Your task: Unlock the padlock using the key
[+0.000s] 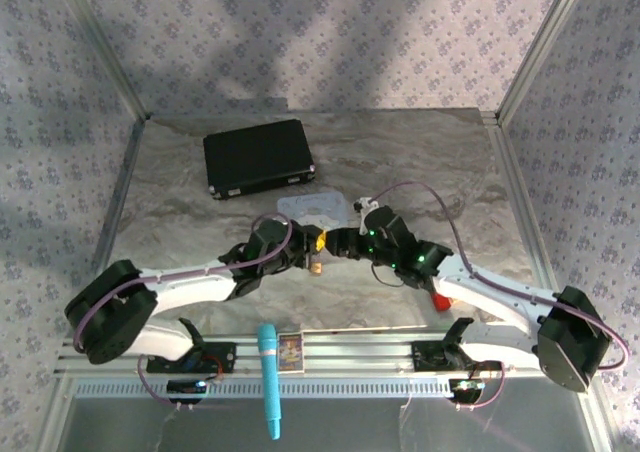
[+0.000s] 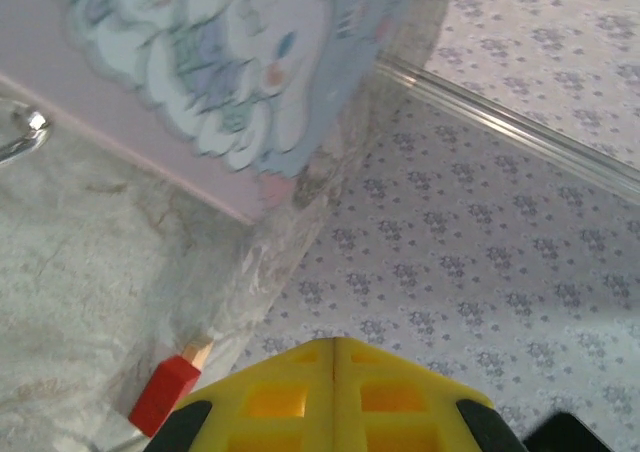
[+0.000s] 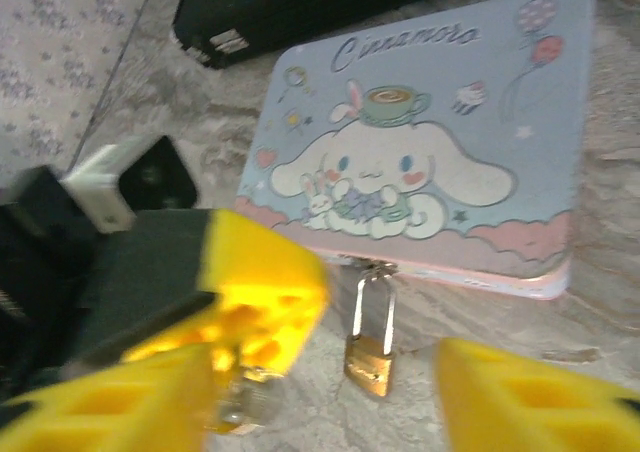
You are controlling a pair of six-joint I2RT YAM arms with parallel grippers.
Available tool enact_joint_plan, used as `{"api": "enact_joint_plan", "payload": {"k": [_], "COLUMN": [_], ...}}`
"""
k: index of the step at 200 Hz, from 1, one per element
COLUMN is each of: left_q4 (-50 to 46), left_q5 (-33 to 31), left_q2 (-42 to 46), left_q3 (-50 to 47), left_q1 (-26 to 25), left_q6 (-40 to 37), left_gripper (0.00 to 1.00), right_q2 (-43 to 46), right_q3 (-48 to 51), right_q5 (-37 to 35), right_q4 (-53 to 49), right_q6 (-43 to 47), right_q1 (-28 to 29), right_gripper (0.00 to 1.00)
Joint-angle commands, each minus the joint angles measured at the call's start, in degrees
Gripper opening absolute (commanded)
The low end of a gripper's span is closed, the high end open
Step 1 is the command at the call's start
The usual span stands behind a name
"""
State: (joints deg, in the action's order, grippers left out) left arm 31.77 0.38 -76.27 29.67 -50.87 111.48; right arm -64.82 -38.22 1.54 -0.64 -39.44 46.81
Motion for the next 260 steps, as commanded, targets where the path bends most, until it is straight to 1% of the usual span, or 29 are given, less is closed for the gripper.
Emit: {"api": "enact_joint_plan", "payload": {"k": [1, 14, 22, 37, 50, 62, 73, 86, 93, 109, 130, 154, 185, 196, 209, 220, 240, 250, 260], "left_q4": [-4.72, -12.38, -15.58, -15.08, -13.54, -11.78, -9.06, -7.01, -6.36, -3.65, 0.16, 3.51, 4.88, 4.65, 4.62, 4.86, 6.16, 6.18, 6.74], "left_q5": [-3.95, -5.29, -6.89, -8.29, -7.91, -7.08, -4.77, -2.32, -1.35, 0.89, 2.47, 2.51, 2.52, 2.55, 2.35, 1.97, 1.27, 1.20, 0.88], "left_q2": [5.17, 8.67, 10.75, 14.10, 16.76, 19.03, 20.75, 22.15, 22.61, 22.94, 22.43, 21.96, 22.53, 22.75, 22.99, 23.15, 23.16, 23.08, 23.01], "left_q3": [1.32, 4.56, 6.21, 7.03, 7.42, 7.75, 7.77, 8.27, 8.57, 8.69, 8.23, 7.37, 6.88, 7.06, 6.90, 6.74, 5.77, 5.75, 5.37], "left_q1": [1.88, 3.26, 3.67, 4.42, 4.90, 4.95, 4.92, 4.93, 4.91, 4.95, 4.92, 4.93, 4.91, 4.91, 4.92, 4.94, 4.93, 4.93, 4.91], "left_q6": [-13.46, -23.75, -30.34, -41.60, -49.89, -56.00, -60.81, -64.72, -66.19, -67.86, -67.27, -65.71, -64.45, -64.33, -64.33, -64.32, -63.82, -63.71, -63.50], "left_gripper": [0.00, 0.00, 0.00, 0.00, 0.00, 0.00, 0.00, 0.00, 0.00, 0.00, 0.00, 0.00, 0.00, 0.00, 0.00, 0.00, 0.00, 0.00, 0.00], "right_q2": [2.61, 2.78, 2.30, 0.79, -1.02, -2.65, -3.78, -4.33, -4.35, -4.40, -5.50, -6.95, -8.76, -9.32, -10.01, -10.13, -10.19, -10.28, -10.49], "right_q3": [1.38, 1.44, 1.68, 2.32, 2.24, 1.36, 0.58, 0.12, -0.13, -0.70, -1.74, -2.95, -3.04, -2.83, -2.83, -2.50, -1.49, -1.30, -1.27], "right_q5": [4.23, 9.88, 15.00, 22.82, 27.44, 29.60, 29.93, 29.08, 28.75, 27.93, 28.78, 29.72, 29.90, 30.07, 30.39, 29.95, 28.49, 28.52, 28.90], "right_q4": [3.70, 7.24, 11.41, 21.17, 30.41, 37.11, 41.65, 45.07, 45.87, 47.21, 49.61, 50.59, 51.71, 53.23, 54.62, 55.24, 56.73, 57.34, 57.68], "right_q6": [-2.99, -4.90, -6.75, -11.32, -14.97, -17.57, -18.86, -18.77, -18.06, -16.24, -15.15, -13.78, -14.04, -14.47, -14.99, -15.38, -16.44, -16.52, -16.63], "right_q1": [-4.43, -8.34, -10.76, -14.21, -15.22, -14.94, -13.91, -12.16, -11.37, -9.23, -6.45, -4.07, -3.49, -3.39, -3.15, -3.12, -3.12, -3.12, -3.12], "right_gripper": [0.99, 0.99, 0.99, 0.99, 0.99, 0.99, 0.98, 0.93, 0.88, 0.80, 0.70, 0.63, 0.59, 0.53, 0.49, 0.40, 0.38, 0.32, 0.23]}}
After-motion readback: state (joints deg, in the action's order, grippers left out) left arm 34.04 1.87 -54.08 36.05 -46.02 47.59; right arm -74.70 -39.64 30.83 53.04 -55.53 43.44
